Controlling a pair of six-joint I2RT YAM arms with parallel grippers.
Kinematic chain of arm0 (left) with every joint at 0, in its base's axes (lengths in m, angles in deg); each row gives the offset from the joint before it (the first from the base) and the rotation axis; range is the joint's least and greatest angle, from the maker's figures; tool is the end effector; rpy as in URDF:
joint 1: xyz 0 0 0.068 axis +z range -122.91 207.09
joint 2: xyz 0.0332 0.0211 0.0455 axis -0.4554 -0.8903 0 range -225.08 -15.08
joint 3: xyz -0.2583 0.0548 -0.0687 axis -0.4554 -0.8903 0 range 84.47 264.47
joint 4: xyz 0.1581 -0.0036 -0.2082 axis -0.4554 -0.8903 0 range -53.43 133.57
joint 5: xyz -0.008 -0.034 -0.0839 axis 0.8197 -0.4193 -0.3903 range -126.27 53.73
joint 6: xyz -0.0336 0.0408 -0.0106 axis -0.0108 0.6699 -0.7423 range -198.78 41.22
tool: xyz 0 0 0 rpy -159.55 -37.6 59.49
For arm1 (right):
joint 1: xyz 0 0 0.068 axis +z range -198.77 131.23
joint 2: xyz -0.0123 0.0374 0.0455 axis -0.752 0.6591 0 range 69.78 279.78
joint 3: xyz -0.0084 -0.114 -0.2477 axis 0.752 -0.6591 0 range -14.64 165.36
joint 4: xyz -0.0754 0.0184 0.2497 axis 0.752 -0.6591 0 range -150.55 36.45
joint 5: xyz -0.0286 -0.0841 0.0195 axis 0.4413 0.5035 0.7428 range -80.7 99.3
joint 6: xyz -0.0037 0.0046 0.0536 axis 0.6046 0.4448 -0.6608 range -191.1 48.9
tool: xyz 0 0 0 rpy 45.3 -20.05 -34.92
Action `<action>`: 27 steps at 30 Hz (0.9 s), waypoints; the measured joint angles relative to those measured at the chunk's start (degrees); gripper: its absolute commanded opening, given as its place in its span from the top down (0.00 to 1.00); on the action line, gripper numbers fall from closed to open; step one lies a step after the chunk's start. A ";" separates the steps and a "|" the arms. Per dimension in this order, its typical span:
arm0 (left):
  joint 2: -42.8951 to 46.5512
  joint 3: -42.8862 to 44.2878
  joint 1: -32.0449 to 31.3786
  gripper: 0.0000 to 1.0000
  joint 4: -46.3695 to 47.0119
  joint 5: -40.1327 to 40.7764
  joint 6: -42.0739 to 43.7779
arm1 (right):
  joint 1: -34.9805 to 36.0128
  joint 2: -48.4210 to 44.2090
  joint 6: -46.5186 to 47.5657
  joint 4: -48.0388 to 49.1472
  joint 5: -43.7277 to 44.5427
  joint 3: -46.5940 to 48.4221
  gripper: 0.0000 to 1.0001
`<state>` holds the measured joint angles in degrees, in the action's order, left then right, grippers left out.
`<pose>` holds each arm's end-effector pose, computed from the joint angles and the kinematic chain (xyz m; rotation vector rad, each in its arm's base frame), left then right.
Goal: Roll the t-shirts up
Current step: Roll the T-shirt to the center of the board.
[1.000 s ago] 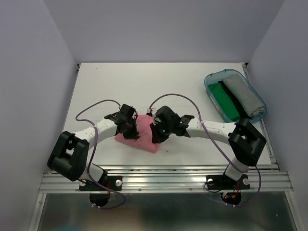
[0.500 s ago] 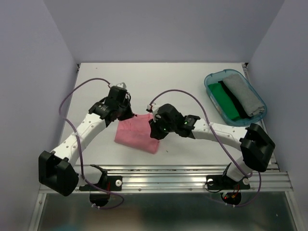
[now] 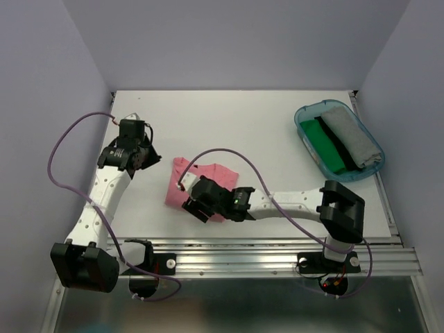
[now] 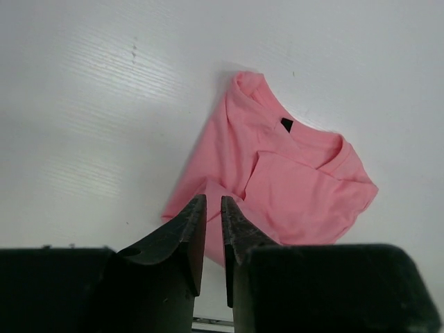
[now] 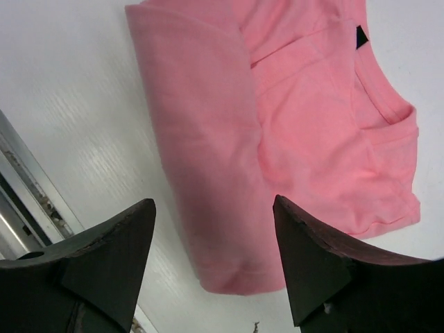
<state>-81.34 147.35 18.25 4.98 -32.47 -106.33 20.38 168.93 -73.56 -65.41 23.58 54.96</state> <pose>0.2405 -0.0351 0.3273 -0.4099 2.2779 -0.2490 0.1456 0.3578 0.2336 -1.1509 1.9847 0.3720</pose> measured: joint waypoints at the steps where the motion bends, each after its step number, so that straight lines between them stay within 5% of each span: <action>1: 0.26 0.22 0.61 0.74 -0.17 0.09 0.13 | 1.68 1.40 1.46 0.33 2.71 0.44 0.23; 10: 2.38 2.36 6.34 0.73 -0.70 0.72 2.03 | 11.39 10.84 12.90 4.76 19.76 0.72 0.23; 27: 2.38 2.14 7.76 0.74 -0.68 -0.76 3.04 | 12.33 15.80 19.23 17.66 27.28 -2.16 0.23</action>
<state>-78.95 149.49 26.01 4.31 -33.24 -103.29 32.71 184.73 -54.33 -47.75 50.86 52.80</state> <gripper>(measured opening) 0.262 0.779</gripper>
